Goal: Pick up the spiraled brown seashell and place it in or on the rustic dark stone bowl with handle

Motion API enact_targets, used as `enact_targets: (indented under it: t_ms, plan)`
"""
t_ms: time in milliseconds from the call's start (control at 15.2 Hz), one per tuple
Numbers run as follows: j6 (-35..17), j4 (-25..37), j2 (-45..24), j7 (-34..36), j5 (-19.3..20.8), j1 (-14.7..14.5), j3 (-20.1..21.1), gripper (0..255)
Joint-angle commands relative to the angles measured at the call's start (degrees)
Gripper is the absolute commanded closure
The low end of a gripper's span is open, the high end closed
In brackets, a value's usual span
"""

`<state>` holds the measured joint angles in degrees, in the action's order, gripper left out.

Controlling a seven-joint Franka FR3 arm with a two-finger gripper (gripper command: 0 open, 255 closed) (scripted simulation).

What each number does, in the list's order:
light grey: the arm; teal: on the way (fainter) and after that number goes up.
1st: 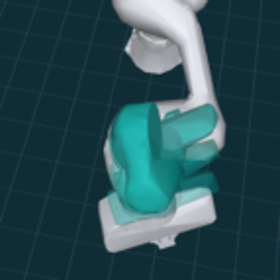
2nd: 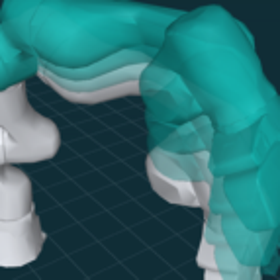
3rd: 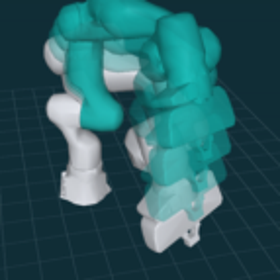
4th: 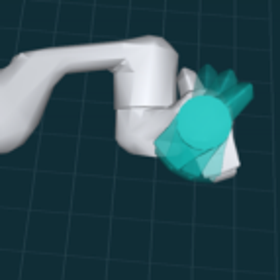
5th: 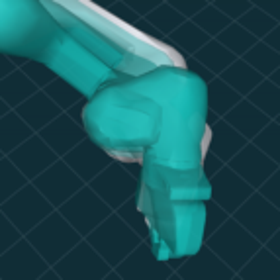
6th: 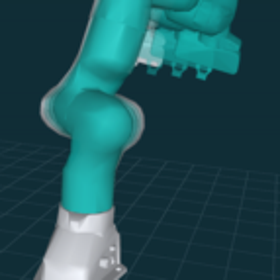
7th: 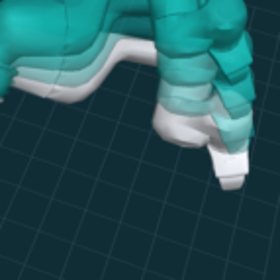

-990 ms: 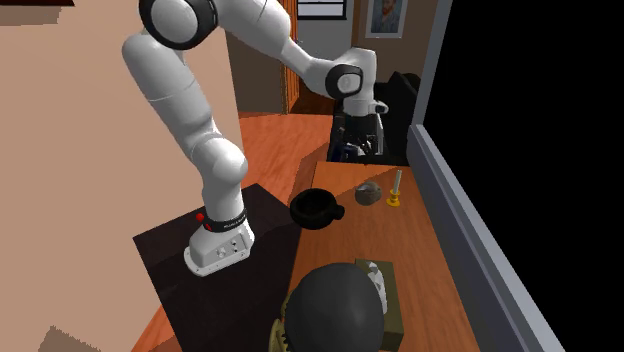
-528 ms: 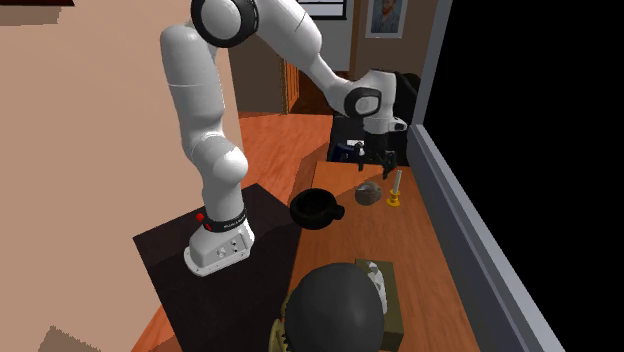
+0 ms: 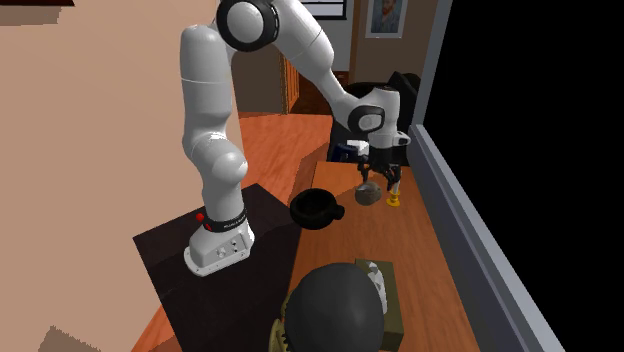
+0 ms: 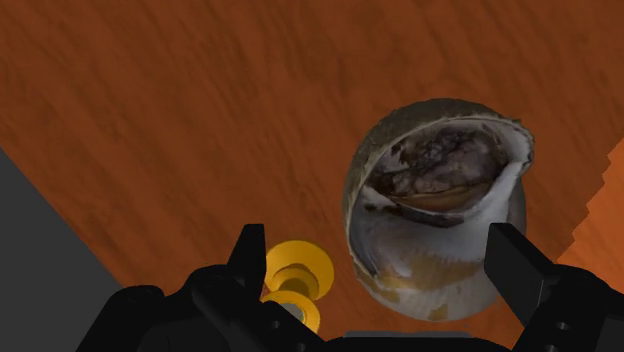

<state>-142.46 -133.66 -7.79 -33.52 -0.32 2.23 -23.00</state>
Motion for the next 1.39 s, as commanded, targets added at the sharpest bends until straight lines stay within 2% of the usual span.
enact_targets:
  t_ms: [0,528,594,1188,1320]
  plan:
    - [-1.26,-0.21,-1.10,-0.47,-0.67,0.15,0.15,0]
    - [-1.25,-0.21,-1.09,-0.46,-0.66,0.16,0.16,0]
    - [-1.25,-0.21,-1.09,-0.46,-0.66,0.16,0.16,255]
    - [-1.26,-0.21,-1.10,-0.46,-0.67,0.16,0.16,255]
    - [0.23,0.06,0.22,0.05,0.14,-0.01,-0.07,255]
